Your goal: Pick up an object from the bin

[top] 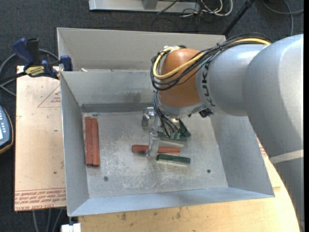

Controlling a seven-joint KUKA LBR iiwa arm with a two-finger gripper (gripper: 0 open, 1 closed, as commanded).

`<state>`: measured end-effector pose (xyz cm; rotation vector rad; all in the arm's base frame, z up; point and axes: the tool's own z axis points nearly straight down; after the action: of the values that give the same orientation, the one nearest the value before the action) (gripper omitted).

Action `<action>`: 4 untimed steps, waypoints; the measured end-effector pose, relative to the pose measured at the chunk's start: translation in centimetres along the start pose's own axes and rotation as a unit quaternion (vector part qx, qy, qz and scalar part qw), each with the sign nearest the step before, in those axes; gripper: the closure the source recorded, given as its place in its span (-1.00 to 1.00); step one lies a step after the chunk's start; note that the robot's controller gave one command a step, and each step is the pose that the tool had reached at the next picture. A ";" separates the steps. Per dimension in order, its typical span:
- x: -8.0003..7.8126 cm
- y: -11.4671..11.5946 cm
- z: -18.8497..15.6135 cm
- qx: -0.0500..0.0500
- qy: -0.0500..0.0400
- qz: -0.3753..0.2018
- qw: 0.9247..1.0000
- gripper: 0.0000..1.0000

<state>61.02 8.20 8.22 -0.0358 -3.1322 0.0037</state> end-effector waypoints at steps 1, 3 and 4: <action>5.2 -3.5 1.4 -0.001 -0.002 0.030 1.000 -1.00; 6.8 -1.7 1.3 -0.002 -0.005 0.054 0.999 1.00; 5.5 4.3 1.2 -0.003 -0.007 0.075 0.997 1.00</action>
Offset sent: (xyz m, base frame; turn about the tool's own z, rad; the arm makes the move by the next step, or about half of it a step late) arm -0.0507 -0.0328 -0.0122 0.0546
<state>55.62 12.59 7.04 -0.2722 -3.1340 -0.0058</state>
